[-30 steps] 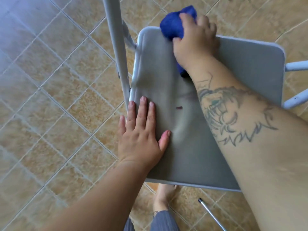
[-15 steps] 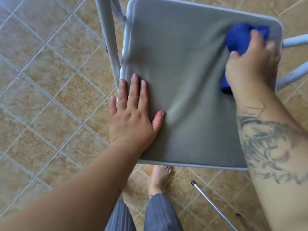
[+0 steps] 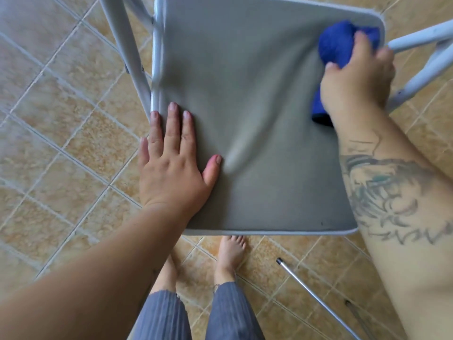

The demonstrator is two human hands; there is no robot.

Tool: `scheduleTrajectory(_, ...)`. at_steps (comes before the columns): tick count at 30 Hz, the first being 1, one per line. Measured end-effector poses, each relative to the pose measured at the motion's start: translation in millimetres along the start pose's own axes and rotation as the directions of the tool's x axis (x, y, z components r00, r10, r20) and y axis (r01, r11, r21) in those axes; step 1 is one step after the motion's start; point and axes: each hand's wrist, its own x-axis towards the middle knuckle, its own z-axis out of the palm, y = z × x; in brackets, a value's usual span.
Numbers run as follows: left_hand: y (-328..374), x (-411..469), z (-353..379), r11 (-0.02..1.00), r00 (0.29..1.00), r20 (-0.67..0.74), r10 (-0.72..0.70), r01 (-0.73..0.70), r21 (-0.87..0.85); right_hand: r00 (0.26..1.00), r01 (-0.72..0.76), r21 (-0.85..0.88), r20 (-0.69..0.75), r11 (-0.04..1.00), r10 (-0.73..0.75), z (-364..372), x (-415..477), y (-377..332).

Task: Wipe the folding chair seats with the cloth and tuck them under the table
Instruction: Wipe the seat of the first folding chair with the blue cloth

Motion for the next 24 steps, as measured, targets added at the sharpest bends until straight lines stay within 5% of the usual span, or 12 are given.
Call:
scheduleTrajectory(3,0,-1,0,1.000,1.000,-0.001,-0.014,0.014,0.009,0.931,0.358,0.025,0.073,0.933,-0.359,16,-37,-51)
scheduleTrajectory(7,2,0,-1,1.000,1.000,0.021,-0.006,0.006,0.008,0.456,0.853,0.129,0.283,0.505,-0.843,2,-100,-14)
scheduleTrajectory(9,2,0,-1,1.000,1.000,0.026,-0.007,0.006,0.015,0.359,0.888,0.157,0.353,0.433,-0.864,-12,-82,25)
scheduleTrajectory(10,2,0,-1,1.000,1.000,0.024,-0.008,0.008,0.019,0.422,0.867,0.121,0.337,0.483,-0.842,-14,-64,39)
scheduleTrajectory(12,2,0,0,1.000,1.000,0.017,-0.011,0.010,0.017,0.691,0.701,0.038,0.211,0.712,-0.691,-13,-19,48)
scheduleTrajectory(13,1,0,0,1.000,1.000,0.013,-0.011,0.011,0.012,0.824,0.553,0.014,0.136,0.833,-0.550,-9,3,41)
scheduleTrajectory(15,1,0,0,1.000,1.000,0.014,-0.008,0.008,0.005,0.967,0.255,-0.008,0.024,0.967,-0.255,-1,35,8)
scheduleTrajectory(17,1,1,0,1.000,1.000,0.019,-0.004,0.004,0.003,0.989,0.139,-0.035,-0.043,0.990,-0.141,8,45,-36)
scheduleTrajectory(19,0,3,-1,1.000,1.000,0.014,-0.003,0.003,0.004,0.983,0.171,-0.034,-0.065,0.985,-0.173,16,41,-81)
scheduleTrajectory(24,-1,2,-3,1.000,1.000,0.001,0.003,-0.003,-0.008,0.847,0.505,0.061,0.158,0.861,-0.508,22,-4,-141)
